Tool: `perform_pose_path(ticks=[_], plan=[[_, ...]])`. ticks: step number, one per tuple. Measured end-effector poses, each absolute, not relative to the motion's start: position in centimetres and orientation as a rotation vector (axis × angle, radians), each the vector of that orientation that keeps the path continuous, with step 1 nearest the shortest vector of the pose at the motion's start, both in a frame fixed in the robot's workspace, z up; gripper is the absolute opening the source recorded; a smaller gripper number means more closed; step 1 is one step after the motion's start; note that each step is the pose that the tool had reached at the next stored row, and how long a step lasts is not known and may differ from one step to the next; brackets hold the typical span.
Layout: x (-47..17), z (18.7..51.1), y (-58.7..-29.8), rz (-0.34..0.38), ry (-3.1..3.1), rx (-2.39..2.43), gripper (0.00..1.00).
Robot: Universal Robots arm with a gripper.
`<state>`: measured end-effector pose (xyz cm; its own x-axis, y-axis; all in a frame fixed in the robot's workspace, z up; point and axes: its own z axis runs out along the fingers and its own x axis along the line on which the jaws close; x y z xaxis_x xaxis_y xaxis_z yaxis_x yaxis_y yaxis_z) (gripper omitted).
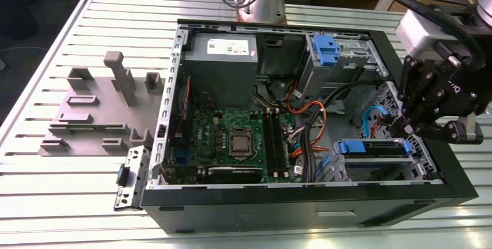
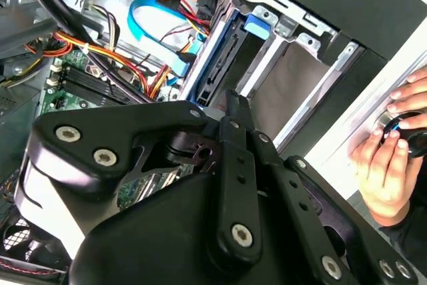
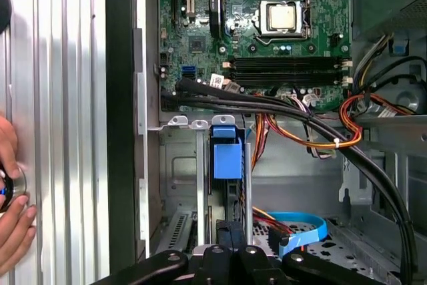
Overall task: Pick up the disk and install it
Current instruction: 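Insert the first disk wire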
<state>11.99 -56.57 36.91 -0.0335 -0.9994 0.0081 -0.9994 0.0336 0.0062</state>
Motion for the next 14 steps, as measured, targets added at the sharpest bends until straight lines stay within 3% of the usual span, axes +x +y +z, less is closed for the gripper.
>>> perform_pose_path(ticks=[14], plan=[[13.5, 36.9, -55.7, -0.004, -2.248, 2.174, 0.11]])
